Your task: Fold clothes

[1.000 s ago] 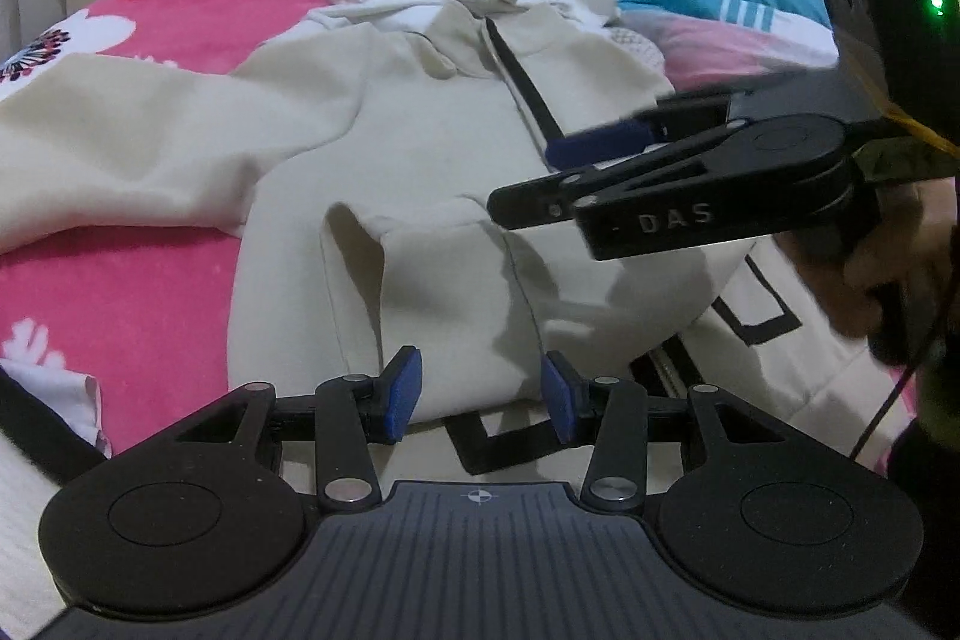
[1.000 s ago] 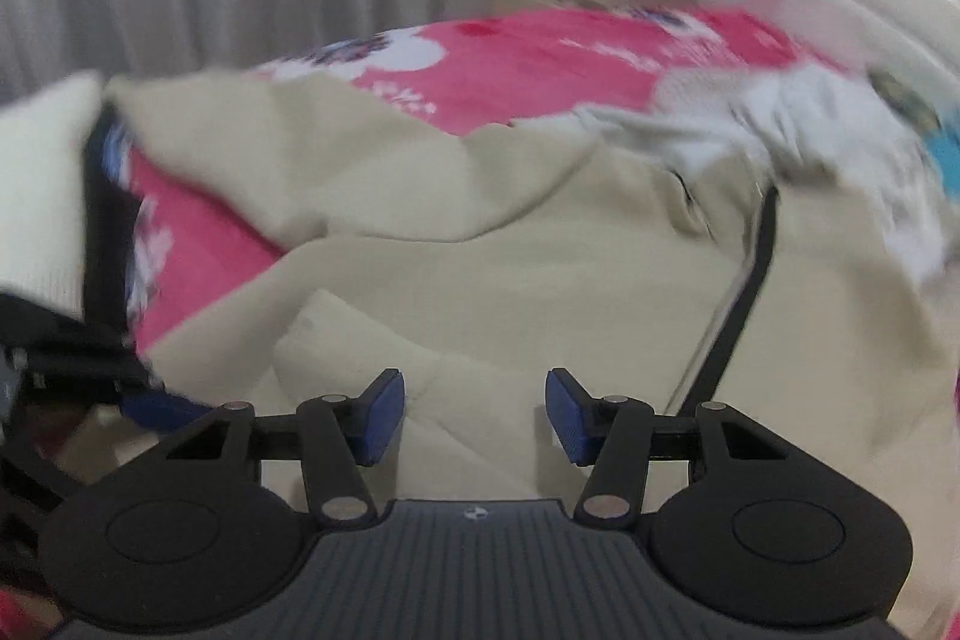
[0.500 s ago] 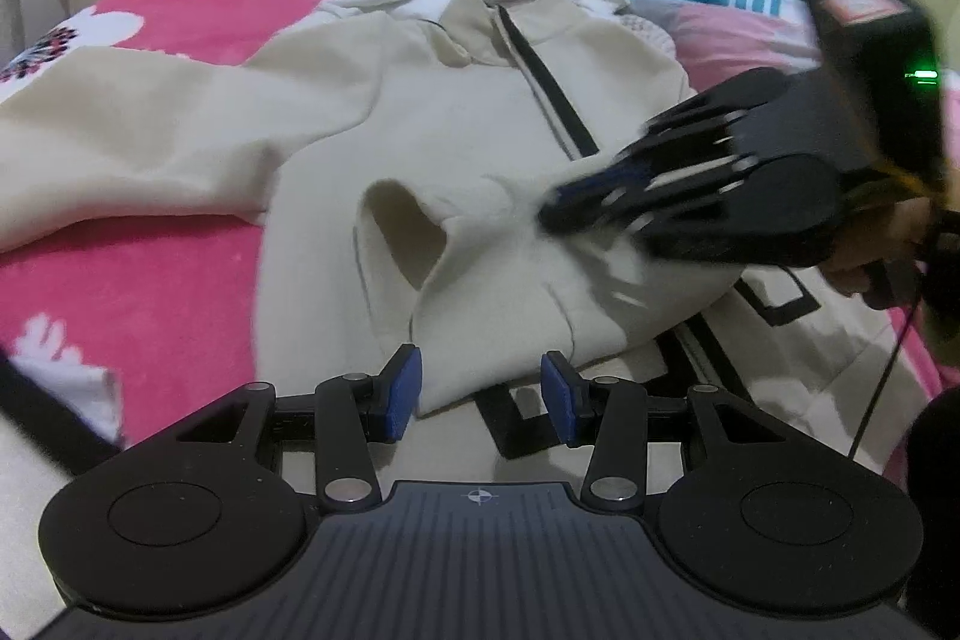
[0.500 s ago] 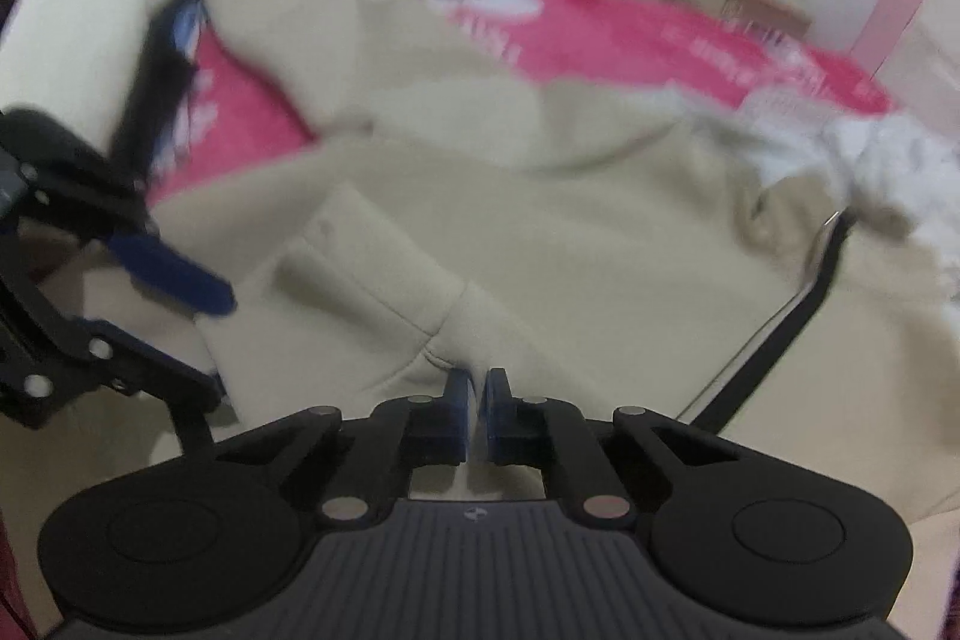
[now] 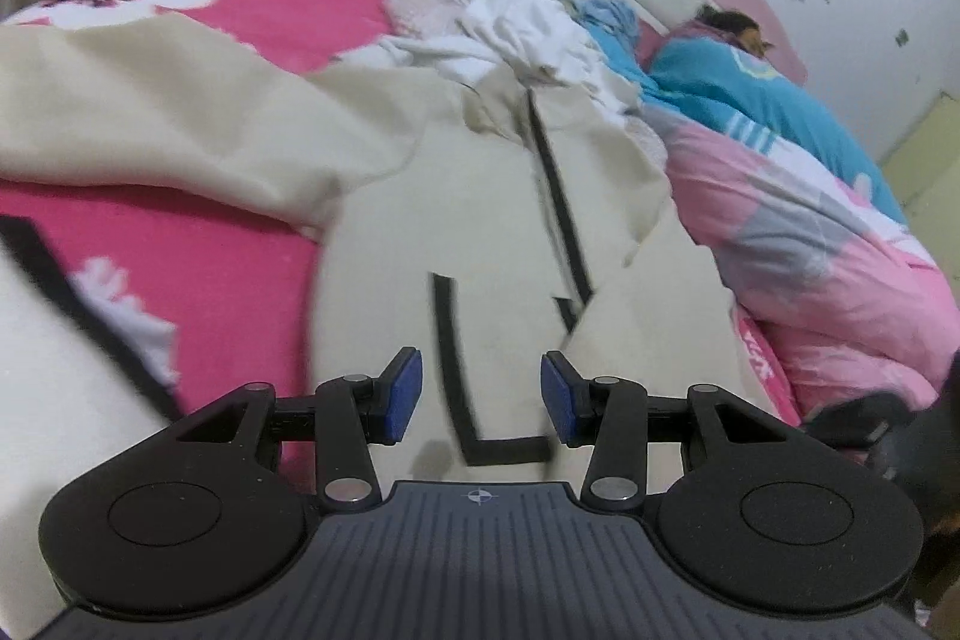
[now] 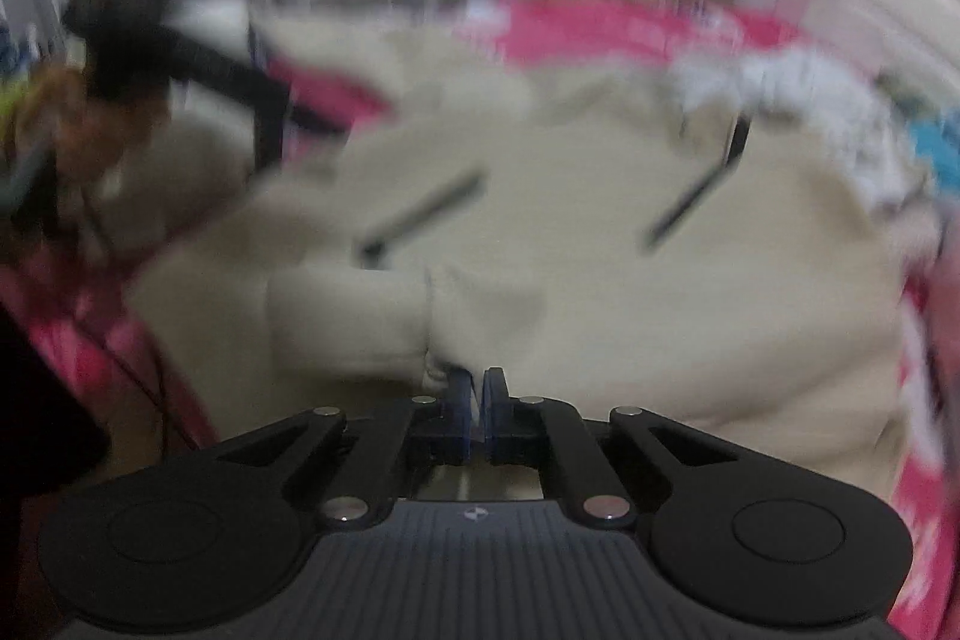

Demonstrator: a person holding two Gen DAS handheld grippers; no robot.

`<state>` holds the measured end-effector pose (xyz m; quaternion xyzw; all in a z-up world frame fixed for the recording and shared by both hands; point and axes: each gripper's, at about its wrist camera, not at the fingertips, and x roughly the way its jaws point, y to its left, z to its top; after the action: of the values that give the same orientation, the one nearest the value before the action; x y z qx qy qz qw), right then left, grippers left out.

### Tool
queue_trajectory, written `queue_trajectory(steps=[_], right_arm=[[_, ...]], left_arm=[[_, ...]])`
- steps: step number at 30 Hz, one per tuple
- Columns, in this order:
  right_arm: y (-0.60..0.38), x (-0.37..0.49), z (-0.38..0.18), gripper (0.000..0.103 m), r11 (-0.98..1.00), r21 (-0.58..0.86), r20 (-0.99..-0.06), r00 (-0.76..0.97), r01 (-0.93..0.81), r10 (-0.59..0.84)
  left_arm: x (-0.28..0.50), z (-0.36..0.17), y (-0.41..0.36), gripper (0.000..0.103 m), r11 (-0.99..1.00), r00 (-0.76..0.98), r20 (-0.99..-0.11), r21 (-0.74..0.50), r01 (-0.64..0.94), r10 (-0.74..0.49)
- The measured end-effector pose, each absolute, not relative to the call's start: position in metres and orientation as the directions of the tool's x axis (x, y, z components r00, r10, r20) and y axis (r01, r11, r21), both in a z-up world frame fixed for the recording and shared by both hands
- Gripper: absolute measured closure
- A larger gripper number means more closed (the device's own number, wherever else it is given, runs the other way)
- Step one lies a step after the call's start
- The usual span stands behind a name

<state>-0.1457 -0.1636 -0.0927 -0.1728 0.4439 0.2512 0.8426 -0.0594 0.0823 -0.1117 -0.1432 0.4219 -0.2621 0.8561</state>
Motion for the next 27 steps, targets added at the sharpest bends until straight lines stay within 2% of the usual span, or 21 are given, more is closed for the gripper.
queue_trajectory(steps=[2,4,7,9,10,14,16,17,18,19,20,22,25,27], right_arm=[[-0.167,-0.146,-0.103,0.094,0.846,-0.042,-0.862,0.447,-0.531,0.238],[-0.178,-0.145,-0.099,0.091,0.885,0.029,-0.867,0.429,-0.465,0.254],[-0.211,-0.141,-0.087,0.076,0.93,0.195,-0.849,0.421,-0.311,0.319],[-0.238,-0.136,-0.085,0.06,0.944,0.286,-0.827,0.454,-0.165,0.33],[-0.251,-0.133,-0.084,0.06,0.941,0.328,-0.817,0.474,-0.089,0.329],[-0.304,-0.11,-0.103,0.06,0.845,0.487,-0.793,0.519,0.224,0.319],[-0.317,-0.1,-0.121,0.06,0.781,0.552,-0.776,0.523,0.292,0.353],[-0.318,-0.095,-0.13,0.065,0.756,0.583,-0.764,0.515,0.297,0.388],[-0.316,-0.093,-0.136,0.086,0.74,0.603,-0.758,0.505,0.298,0.414],[-0.314,-0.091,-0.142,0.094,0.727,0.618,-0.752,0.494,0.3,0.436],[-0.314,-0.091,-0.142,0.098,0.727,0.618,-0.753,0.492,0.3,0.437],[-0.316,-0.094,-0.139,0.098,0.738,0.604,-0.76,0.495,0.3,0.421],[-0.318,-0.099,-0.133,0.098,0.754,0.584,-0.771,0.498,0.301,0.397],[-0.32,-0.102,-0.13,0.092,0.765,0.57,-0.777,0.501,0.302,0.381]], left_arm=[[-0.055,-0.114,0.071,0.052,0.818,0.487,-0.657,-0.459,0.347,-0.575],[-0.05,-0.117,0.06,0.051,0.814,0.467,-0.667,-0.452,0.366,-0.58],[-0.043,-0.121,0.044,0.05,0.806,0.437,-0.682,-0.441,0.394,-0.587],[-0.04,-0.123,0.035,0.05,0.805,0.427,-0.689,-0.431,0.408,-0.586],[-0.04,-0.123,0.033,0.05,0.807,0.43,-0.691,-0.423,0.411,-0.581],[-0.04,-0.121,0.024,0.056,0.818,0.442,-0.699,-0.39,0.423,-0.562],[-0.04,-0.121,0.02,0.067,0.823,0.448,-0.703,-0.373,0.429,-0.552],[-0.04,-0.12,0.018,0.07,0.825,0.451,-0.705,-0.365,0.432,-0.548],[-0.04,-0.12,0.015,0.079,0.827,0.454,-0.706,-0.357,0.434,-0.543],[-0.04,-0.12,0.013,0.085,0.829,0.457,-0.708,-0.348,0.437,-0.538],[-0.04,-0.12,0.011,0.089,0.831,0.46,-0.71,-0.34,0.44,-0.533],[-0.039,-0.119,0.007,0.099,0.835,0.467,-0.713,-0.323,0.445,-0.524],[-0.031,-0.114,-0.001,0.098,0.833,0.466,-0.713,-0.313,0.456,-0.523],[-0.022,-0.109,-0.006,0.097,0.827,0.462,-0.711,-0.313,0.466,-0.53]])
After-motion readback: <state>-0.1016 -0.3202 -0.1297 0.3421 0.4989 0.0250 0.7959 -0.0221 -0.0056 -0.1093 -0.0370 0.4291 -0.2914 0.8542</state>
